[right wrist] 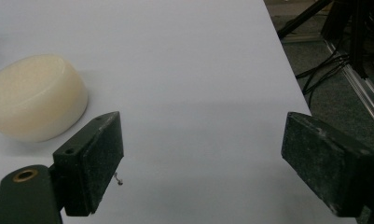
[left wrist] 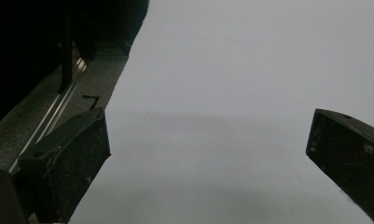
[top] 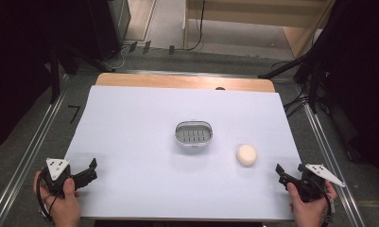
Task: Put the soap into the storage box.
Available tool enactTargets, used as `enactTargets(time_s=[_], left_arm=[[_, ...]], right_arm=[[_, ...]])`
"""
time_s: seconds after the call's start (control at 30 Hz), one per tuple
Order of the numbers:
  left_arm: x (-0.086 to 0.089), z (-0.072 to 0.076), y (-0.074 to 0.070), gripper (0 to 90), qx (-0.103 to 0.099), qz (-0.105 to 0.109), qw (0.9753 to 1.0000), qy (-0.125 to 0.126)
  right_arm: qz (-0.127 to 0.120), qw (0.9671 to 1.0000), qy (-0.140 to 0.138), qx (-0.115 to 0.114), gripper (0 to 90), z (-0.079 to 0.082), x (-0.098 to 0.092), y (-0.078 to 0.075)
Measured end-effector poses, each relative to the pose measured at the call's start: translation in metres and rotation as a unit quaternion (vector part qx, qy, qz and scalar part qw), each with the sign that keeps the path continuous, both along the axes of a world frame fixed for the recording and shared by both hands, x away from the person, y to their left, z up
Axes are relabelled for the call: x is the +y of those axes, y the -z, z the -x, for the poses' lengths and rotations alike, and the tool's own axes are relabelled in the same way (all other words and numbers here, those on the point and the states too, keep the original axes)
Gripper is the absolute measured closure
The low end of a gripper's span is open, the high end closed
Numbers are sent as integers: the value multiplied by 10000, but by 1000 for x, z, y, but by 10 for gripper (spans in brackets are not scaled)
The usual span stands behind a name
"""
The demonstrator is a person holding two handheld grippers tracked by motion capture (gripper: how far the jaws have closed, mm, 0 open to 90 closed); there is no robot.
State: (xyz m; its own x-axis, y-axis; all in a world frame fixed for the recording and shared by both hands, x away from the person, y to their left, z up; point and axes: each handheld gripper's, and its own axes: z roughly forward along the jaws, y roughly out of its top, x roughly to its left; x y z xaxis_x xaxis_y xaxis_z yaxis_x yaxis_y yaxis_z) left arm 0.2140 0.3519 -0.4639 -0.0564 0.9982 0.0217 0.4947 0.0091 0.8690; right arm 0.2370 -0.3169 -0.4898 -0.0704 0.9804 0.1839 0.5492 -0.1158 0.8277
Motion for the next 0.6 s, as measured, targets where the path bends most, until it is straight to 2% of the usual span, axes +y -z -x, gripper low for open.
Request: enactTargets(time_s=[0.13, 0.47, 0.6], left_arm=[[0, -1, 0, 2, 43, -20, 10000, 45], [-2, -1, 0, 2, 89, -78, 9998, 164], [-4, -1, 1, 2, 97, -150, 9998, 66]], right_arm=[[10, 10000, -26, -31, 149, 1, 1, -1], [31, 9998, -145, 98, 142, 2, -1, -2], [100, 9996, -230, 97, 140, 2, 1, -3]])
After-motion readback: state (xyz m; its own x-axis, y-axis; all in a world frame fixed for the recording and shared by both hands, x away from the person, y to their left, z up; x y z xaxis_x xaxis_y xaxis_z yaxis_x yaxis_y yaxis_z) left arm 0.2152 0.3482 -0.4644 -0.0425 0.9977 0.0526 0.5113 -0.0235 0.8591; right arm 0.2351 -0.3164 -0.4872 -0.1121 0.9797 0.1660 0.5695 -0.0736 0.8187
